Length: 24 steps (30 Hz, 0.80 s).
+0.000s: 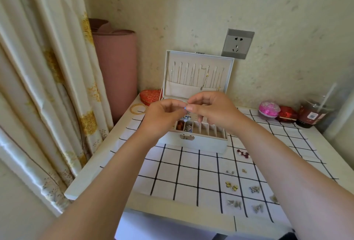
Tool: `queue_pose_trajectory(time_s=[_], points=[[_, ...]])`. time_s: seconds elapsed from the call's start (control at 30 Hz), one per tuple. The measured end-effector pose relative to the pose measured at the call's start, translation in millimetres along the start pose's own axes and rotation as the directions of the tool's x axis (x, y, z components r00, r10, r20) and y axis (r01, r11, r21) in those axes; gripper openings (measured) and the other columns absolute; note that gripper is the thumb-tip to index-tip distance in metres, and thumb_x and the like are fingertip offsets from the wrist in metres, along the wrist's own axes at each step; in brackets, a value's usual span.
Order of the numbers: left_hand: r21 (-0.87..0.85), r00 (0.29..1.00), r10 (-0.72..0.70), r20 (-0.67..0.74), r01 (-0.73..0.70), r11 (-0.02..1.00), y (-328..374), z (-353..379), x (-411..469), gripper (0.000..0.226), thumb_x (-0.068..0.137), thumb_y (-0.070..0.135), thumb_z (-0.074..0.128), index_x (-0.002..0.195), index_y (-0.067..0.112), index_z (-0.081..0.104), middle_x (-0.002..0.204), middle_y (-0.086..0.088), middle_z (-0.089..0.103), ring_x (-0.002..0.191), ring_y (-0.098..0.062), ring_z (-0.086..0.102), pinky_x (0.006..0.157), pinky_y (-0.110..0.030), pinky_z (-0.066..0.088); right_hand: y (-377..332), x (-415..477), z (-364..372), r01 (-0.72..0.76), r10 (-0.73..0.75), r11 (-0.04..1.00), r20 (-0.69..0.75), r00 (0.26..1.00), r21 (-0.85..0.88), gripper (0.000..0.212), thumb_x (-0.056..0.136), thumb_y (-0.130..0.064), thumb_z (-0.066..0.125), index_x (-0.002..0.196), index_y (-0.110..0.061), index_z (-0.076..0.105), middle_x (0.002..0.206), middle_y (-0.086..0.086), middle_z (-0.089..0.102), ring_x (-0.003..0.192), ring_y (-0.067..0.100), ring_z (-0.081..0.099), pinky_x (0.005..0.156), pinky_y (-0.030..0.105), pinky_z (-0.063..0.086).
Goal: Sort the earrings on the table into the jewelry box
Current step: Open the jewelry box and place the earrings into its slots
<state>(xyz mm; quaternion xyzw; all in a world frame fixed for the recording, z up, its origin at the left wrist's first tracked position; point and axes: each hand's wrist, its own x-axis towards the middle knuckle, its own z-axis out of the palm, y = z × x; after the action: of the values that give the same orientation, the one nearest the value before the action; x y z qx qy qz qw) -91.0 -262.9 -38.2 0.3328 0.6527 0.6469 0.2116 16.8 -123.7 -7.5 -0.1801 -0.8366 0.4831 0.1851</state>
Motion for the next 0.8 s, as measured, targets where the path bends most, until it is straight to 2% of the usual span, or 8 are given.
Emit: queue_pose_trajectory(time_s=[0.17, 0.33, 0.47, 0.53, 0.6, 0.63, 0.7, 0.8], points=[[-0.086, 0.997, -0.006, -0.071, 0.000, 0.996, -3, 3, 11, 0.011, 0.082, 0.012, 0.078, 0.089, 0.015, 0.071, 0.072, 0.006, 0.072, 0.067, -0.002, 0.067, 0.062, -0.013, 0.051, 3, 9, -4, -0.008, 0.009, 1.000, 0.038, 0.999, -0.028, 0.017, 0.086, -0.021, 0.077, 0.102, -0.016, 0.078, 0.067, -0.011, 0.072, 0.055, 0.011, 0.057, 0.044, 0.010, 0.039], [-0.162, 0.992, -0.123, -0.004, 0.120, 0.979, -7, 4, 18, 0.010, 0.088, 0.013, 0.072, 0.098, 0.011, 0.073, 0.088, -0.007, 0.075, 0.083, -0.016, 0.070, 0.083, -0.030, 0.059, 6, 18, -4, -0.036, 0.036, 0.999, 0.010, 0.999, -0.028, 0.019, 0.079, -0.012, 0.083, 0.097, -0.012, 0.078, 0.078, -0.003, 0.074, 0.052, 0.000, 0.058, 0.047, 0.011, 0.042], [-0.205, 0.989, -0.149, -0.017, 0.142, 0.968, -10, 8, 18, 0.013, 0.088, 0.005, 0.070, 0.099, 0.011, 0.068, 0.099, -0.014, 0.073, 0.086, -0.020, 0.071, 0.080, -0.029, 0.060, 15, 25, -10, -0.006, 0.004, 0.986, -0.013, 1.000, -0.166, 0.015, 0.071, -0.019, 0.089, 0.080, -0.020, 0.077, 0.071, -0.010, 0.071, 0.060, -0.009, 0.060, 0.058, 0.006, 0.044], [0.090, 0.997, -0.054, -0.064, 0.059, 0.994, -18, 8, 19, 0.012, 0.091, 0.010, 0.066, 0.099, 0.018, 0.070, 0.101, -0.006, 0.073, 0.084, -0.015, 0.070, 0.078, -0.027, 0.058, 20, 25, -12, -0.013, 0.011, 0.975, -0.009, 1.000, -0.224, 0.016, 0.070, -0.020, 0.090, 0.079, -0.021, 0.077, 0.072, -0.008, 0.071, 0.059, -0.008, 0.059, 0.057, 0.008, 0.045], [0.539, 0.997, 0.067, 0.031, -0.073, 0.839, -26, 5, 17, 0.015, 0.091, 0.019, 0.064, 0.097, 0.029, 0.073, 0.097, 0.013, 0.069, 0.089, -0.007, 0.063, 0.082, -0.027, 0.052, 27, 23, -12, -0.020, 0.022, 0.962, 0.005, 1.000, -0.272, 0.017, 0.070, -0.021, 0.091, 0.080, -0.022, 0.077, 0.074, -0.005, 0.073, 0.058, -0.006, 0.061, 0.059, 0.017, 0.050], [0.643, 0.991, 0.083, 0.101, -0.129, 0.755, -29, 3, 15, 0.016, 0.089, 0.022, 0.065, 0.097, 0.032, 0.075, 0.093, 0.018, 0.066, 0.094, -0.007, 0.060, 0.086, -0.029, 0.050, 29, 22, -11, -0.018, 0.021, 0.954, 0.006, 1.000, -0.298, 0.017, 0.069, -0.021, 0.091, 0.079, -0.024, 0.077, 0.076, -0.005, 0.074, 0.057, -0.005, 0.062, 0.061, 0.022, 0.053], [0.718, 0.976, 0.089, 0.201, -0.208, 0.664, -33, 1, 11, 0.017, 0.089, 0.027, 0.065, 0.100, 0.034, 0.076, 0.089, 0.017, 0.059, 0.100, -0.013, 0.054, 0.093, -0.034, 0.046, 34, 21, -7, 0.000, 0.002, 0.929, 0.006, 1.000, -0.370, 0.016, 0.071, -0.020, 0.089, 0.079, -0.027, 0.077, 0.078, -0.007, 0.074, 0.061, -0.004, 0.064, 0.067, 0.026, 0.055], [0.758, 0.970, 0.145, 0.197, -0.244, 0.605, -34, 0, 7, 0.017, 0.089, 0.029, 0.066, 0.103, 0.033, 0.075, 0.094, 0.014, 0.058, 0.103, -0.013, 0.050, 0.094, -0.032, 0.043, 36, 21, -2, 0.073, -0.048, 0.836, 0.059, 0.997, -0.543, 0.012, 0.077, -0.022, 0.084, 0.083, -0.031, 0.078, 0.085, -0.013, 0.073, 0.079, 0.003, 0.066, 0.073, 0.029, 0.056]])
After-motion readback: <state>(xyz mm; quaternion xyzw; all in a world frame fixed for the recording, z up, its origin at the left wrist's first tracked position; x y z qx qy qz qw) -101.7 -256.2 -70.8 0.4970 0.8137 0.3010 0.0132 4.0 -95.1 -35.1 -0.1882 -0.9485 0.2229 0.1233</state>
